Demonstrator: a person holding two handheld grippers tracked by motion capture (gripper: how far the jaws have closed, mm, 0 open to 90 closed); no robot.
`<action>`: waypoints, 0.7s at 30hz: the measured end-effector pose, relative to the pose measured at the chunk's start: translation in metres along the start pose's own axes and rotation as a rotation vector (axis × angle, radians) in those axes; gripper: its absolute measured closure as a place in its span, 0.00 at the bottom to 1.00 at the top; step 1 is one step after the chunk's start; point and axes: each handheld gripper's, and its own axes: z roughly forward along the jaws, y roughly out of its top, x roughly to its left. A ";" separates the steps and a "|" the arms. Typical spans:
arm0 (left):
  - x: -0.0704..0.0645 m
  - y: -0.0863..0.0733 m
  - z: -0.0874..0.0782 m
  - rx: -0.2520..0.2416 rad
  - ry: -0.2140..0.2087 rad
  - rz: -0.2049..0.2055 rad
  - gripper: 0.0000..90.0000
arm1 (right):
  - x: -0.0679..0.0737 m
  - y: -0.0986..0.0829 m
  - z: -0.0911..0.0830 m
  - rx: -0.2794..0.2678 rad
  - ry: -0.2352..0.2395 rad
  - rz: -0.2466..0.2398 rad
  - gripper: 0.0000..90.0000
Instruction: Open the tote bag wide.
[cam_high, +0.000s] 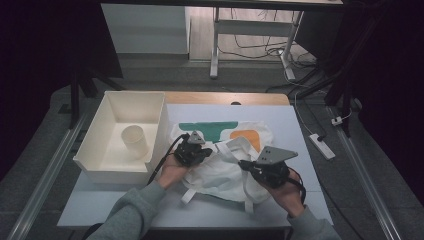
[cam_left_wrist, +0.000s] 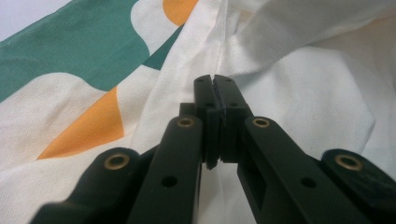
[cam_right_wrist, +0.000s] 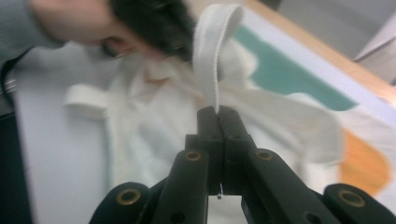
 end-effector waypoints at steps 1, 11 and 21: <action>0.000 0.000 0.000 -0.001 0.001 0.001 0.98 | -0.006 0.002 0.000 -0.010 -0.015 0.011 1.00; 0.000 0.000 0.000 -0.002 0.001 -0.001 0.98 | -0.054 0.006 0.014 -0.021 -0.144 0.076 1.00; -0.001 0.000 -0.001 -0.001 0.002 0.002 0.98 | -0.104 0.003 0.032 -0.004 -0.227 0.157 1.00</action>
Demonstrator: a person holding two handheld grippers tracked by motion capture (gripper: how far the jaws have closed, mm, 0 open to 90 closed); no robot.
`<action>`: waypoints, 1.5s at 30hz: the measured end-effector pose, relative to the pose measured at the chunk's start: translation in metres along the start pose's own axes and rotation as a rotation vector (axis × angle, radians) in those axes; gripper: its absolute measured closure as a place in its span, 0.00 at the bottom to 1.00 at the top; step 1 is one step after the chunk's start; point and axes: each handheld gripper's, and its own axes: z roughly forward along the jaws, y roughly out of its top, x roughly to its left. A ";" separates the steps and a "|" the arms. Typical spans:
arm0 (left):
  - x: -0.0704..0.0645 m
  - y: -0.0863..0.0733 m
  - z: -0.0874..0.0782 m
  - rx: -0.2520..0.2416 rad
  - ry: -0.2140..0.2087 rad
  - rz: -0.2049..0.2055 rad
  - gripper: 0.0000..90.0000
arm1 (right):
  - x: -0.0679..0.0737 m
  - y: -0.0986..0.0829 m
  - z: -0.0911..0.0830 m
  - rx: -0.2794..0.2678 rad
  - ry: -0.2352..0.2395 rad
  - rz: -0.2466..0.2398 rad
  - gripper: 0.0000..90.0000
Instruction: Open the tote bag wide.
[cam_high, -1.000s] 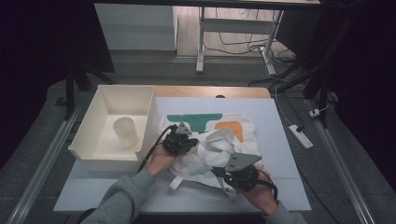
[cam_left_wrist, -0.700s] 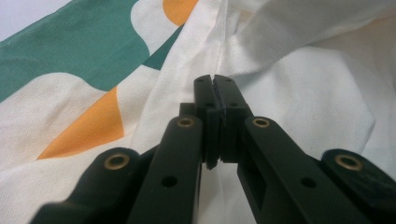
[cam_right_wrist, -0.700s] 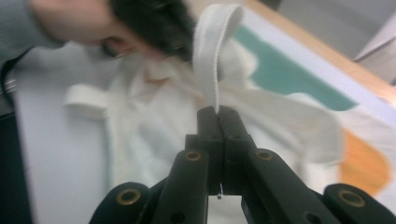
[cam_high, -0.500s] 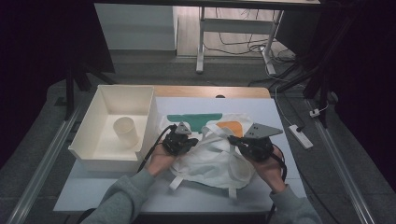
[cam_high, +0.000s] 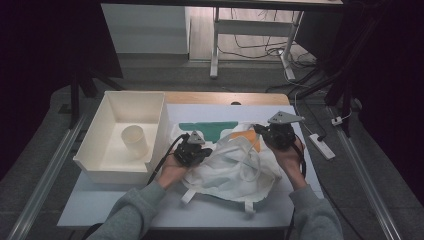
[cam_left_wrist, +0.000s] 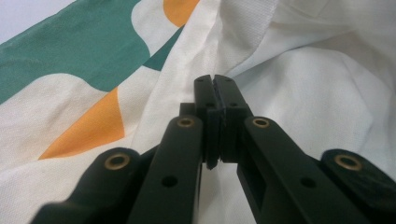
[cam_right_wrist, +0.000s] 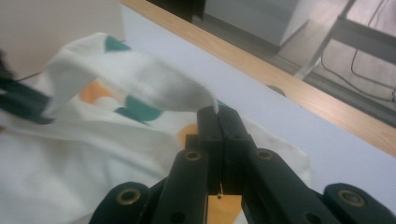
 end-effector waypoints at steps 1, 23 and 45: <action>0.000 0.000 0.000 -0.002 0.002 0.001 0.97 | -0.006 -0.001 0.005 0.006 -0.002 0.018 1.00; 0.000 -0.002 -0.002 0.028 0.072 0.019 0.77 | -0.058 -0.053 0.077 0.212 0.028 0.178 0.98; 0.004 -0.004 0.004 0.057 0.090 0.018 0.69 | 0.030 0.002 -0.036 0.097 0.191 0.004 0.44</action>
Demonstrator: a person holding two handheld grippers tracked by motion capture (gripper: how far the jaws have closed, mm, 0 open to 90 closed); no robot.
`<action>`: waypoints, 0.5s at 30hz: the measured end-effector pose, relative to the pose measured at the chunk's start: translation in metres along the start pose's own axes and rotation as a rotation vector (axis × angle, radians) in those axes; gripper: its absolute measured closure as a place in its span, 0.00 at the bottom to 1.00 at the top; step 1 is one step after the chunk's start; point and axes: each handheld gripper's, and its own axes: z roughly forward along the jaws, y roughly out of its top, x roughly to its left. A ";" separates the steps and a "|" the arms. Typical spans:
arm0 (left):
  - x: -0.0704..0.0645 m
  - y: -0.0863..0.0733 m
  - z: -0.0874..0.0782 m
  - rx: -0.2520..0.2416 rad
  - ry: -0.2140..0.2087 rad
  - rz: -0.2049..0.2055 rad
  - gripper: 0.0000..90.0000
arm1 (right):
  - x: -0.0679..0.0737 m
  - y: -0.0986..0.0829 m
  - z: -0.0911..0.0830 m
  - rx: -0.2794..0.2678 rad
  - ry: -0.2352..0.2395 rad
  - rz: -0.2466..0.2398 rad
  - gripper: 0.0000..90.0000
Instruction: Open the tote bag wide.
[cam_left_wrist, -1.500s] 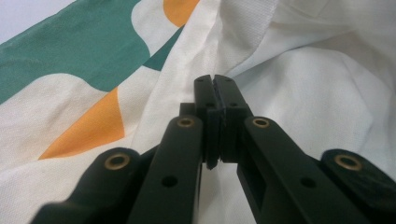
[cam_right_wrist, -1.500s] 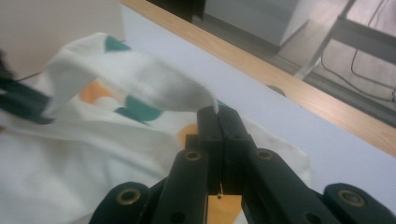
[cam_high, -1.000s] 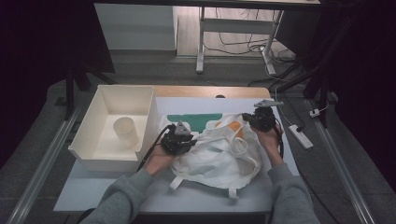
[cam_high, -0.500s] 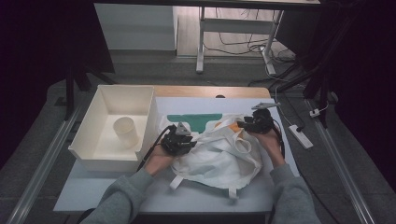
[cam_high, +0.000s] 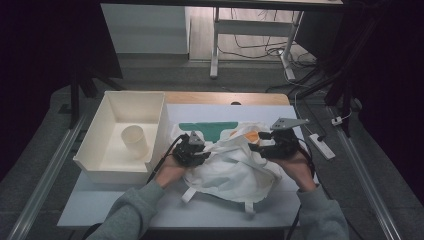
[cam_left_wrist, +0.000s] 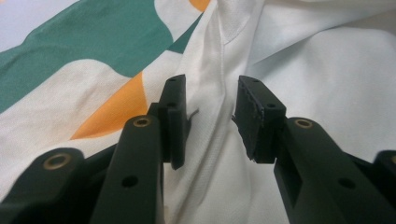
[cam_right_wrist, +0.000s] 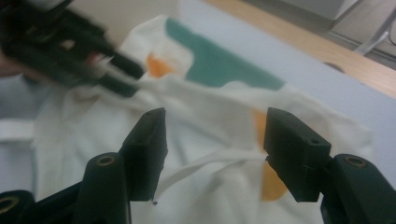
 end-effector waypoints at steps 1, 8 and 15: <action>0.000 0.000 0.001 0.002 0.002 -0.001 0.69 | 0.007 -0.001 -0.001 0.010 0.009 -0.009 0.44; 0.001 -0.001 0.004 0.015 0.003 0.006 0.72 | 0.031 -0.033 0.005 0.154 -0.024 -0.021 0.43; 0.001 -0.002 0.008 0.036 -0.001 0.018 0.80 | 0.015 -0.061 0.018 0.225 -0.083 0.007 0.61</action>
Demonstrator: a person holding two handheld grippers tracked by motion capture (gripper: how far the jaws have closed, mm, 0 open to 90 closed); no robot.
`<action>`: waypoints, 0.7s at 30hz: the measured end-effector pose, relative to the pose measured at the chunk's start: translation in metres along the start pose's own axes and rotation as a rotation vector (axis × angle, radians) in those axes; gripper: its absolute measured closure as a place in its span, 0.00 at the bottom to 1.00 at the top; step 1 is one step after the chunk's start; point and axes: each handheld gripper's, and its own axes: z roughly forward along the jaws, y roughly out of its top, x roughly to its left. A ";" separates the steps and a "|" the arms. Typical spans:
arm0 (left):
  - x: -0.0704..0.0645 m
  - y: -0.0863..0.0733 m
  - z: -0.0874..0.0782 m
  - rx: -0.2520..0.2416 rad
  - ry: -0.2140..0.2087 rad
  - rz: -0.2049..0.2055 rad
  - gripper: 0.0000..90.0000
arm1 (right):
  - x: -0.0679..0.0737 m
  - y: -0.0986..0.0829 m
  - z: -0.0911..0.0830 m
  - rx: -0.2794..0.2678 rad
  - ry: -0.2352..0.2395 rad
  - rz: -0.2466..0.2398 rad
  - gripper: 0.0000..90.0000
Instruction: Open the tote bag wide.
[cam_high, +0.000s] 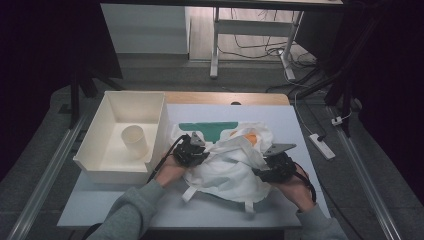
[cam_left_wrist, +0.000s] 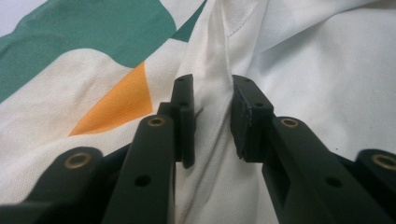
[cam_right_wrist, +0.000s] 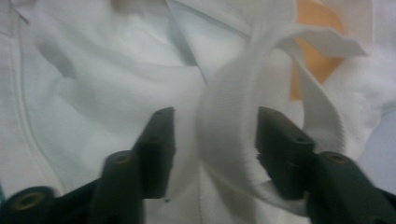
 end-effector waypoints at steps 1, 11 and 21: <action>0.000 0.000 0.000 0.003 -0.002 0.002 0.82 | -0.003 -0.001 0.000 -0.013 0.011 0.018 0.68; -0.001 0.000 0.001 0.011 -0.008 0.004 0.89 | -0.005 0.000 -0.006 -0.048 0.021 -0.021 0.93; -0.003 -0.004 -0.009 -0.014 -0.035 -0.005 0.93 | -0.009 0.001 -0.021 -0.082 0.045 0.003 0.96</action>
